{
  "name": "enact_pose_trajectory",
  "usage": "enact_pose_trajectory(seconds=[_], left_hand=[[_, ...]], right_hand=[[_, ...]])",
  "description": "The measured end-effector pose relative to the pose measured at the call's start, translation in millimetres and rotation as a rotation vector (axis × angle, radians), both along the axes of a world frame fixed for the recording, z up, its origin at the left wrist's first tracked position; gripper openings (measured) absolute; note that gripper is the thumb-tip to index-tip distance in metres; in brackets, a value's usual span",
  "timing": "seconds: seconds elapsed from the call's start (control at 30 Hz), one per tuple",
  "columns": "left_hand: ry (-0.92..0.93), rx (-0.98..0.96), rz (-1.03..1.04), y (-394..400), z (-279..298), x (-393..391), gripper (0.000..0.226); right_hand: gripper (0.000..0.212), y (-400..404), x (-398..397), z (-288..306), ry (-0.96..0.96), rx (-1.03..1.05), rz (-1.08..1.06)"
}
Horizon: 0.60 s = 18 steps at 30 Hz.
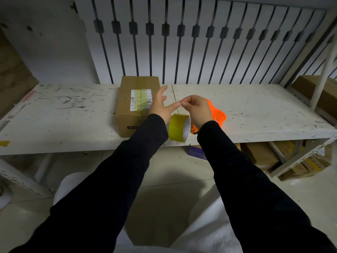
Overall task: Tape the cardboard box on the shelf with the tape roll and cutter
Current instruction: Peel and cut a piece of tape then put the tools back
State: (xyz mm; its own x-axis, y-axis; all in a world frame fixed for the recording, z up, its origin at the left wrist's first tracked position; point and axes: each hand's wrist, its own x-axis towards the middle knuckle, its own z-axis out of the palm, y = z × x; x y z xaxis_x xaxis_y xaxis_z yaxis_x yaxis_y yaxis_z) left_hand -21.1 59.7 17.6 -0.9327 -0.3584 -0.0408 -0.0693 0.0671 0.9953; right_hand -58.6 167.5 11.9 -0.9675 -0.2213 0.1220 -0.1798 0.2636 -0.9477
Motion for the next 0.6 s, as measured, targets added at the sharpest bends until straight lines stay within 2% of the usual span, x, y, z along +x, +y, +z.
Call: enact_pose_trajectory(seconds=[0.13, 0.23, 0.47, 0.6], left_hand=[[0.052, -0.234, -0.082, 1.6, 1.0, -0.7, 0.031], [0.058, -0.329, -0.057, 0.8, -0.8, -3.2, 0.020], [-0.021, -0.190, 0.030, -7.7, -4.9, -1.1, 0.019], [-0.005, -0.208, 0.027, -8.1, -4.8, 1.0, 0.019]], right_hand=[[0.009, -1.2, 0.3, -1.2, 0.000, 0.047, -0.008], [0.007, -1.8, 1.3, -0.5, 0.013, 0.079, -0.029], [0.013, -0.8, 1.8, 1.3, 0.011, 0.052, -0.084], [0.016, -1.6, 4.1, 2.6, 0.006, 0.048, -0.079]])
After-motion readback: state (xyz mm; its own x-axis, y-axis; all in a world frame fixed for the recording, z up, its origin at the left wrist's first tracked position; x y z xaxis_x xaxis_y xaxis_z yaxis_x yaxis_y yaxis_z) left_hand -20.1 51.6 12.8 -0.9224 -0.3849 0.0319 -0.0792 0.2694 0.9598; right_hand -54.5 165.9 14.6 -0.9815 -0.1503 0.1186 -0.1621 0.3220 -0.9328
